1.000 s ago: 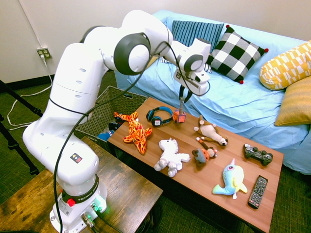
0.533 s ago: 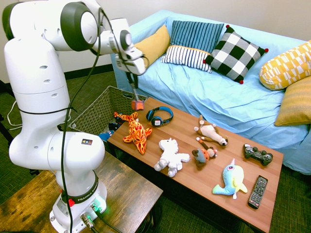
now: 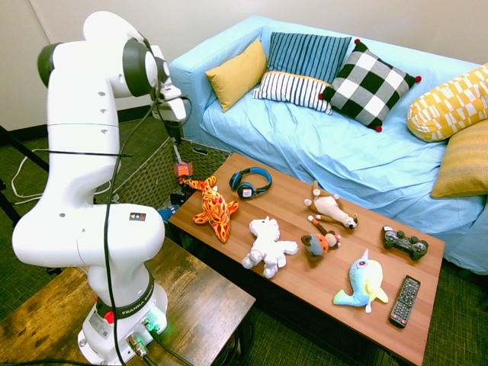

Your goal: Put the toy car in the basket

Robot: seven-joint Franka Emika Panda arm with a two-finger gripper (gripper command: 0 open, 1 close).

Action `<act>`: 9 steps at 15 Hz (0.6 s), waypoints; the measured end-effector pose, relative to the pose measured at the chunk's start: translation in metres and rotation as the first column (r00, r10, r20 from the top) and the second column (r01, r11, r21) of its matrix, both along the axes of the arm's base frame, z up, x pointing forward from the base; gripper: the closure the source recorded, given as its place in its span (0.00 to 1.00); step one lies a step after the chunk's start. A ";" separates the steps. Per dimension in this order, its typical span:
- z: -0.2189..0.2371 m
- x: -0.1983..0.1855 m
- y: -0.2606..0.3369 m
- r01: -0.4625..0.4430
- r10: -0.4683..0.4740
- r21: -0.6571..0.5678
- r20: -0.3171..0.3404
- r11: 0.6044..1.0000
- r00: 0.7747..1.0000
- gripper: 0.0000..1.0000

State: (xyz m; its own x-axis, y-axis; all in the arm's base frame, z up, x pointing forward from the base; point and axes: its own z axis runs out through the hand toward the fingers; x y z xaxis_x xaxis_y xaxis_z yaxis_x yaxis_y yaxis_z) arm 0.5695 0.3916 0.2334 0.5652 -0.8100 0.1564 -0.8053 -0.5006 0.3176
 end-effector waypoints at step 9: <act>0.025 0.043 0.037 -0.033 0.036 0.050 -0.050 0.998 0.998 0.00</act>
State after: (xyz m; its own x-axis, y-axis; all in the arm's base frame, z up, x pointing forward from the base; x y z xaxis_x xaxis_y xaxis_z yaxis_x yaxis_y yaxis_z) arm 0.6130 0.4287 0.2586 0.5992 -0.7958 0.0871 -0.7705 -0.5438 0.3324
